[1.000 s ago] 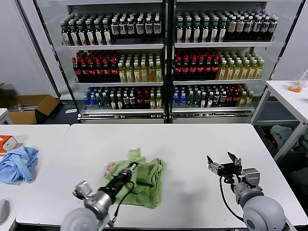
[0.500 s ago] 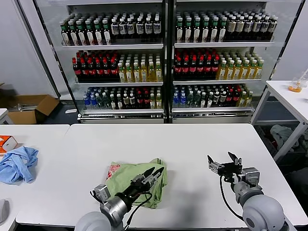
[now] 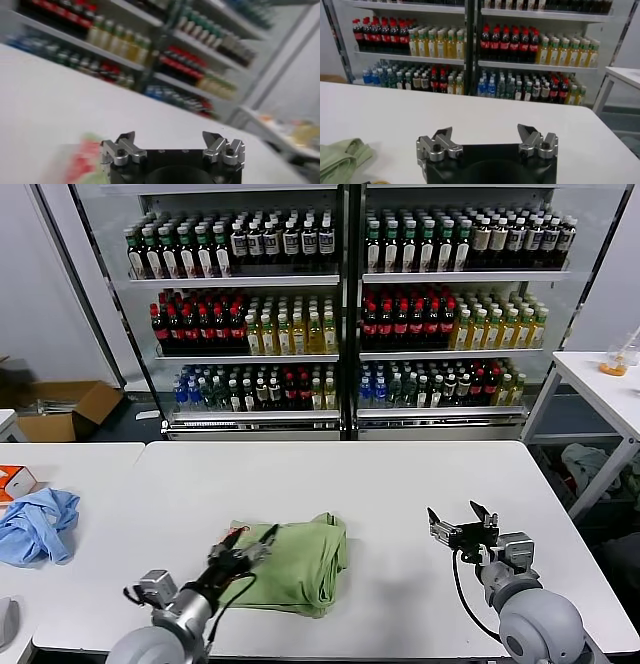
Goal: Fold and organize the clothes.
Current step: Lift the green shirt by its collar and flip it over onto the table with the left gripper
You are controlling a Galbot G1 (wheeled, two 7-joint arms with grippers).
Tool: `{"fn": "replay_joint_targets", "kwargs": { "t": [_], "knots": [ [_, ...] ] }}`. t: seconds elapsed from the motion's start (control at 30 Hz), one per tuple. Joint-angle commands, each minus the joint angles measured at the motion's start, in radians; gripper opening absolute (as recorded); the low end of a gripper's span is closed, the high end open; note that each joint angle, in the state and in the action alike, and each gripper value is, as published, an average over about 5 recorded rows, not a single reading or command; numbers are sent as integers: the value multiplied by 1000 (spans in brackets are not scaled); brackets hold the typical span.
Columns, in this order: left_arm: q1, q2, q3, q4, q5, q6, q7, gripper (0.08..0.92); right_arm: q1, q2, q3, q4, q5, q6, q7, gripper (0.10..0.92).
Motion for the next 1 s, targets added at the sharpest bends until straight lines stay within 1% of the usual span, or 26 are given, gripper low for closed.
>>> {"fn": "replay_joint_targets", "kwargs": {
  "t": [0.03,0.27,0.47,0.57,1.0],
  "knots": [
    [40,-7,-97,144,117,-15,-45,823,0,2,-2,0,-1,1,0,823],
    [22,-34,-43,162,125,1,-35,823,-9,-2,10,7,-1,1,0,823],
    [26,-38,-22,147,92,11,1,814,-14,-2,20,12,0,0,1,823],
    [23,-32,-27,149,55,23,17,757,-15,-3,23,11,0,-1,1,823],
    [10,-21,-108,191,-266,86,66,377,-14,-2,26,12,0,-2,4,823]
  ]
}}
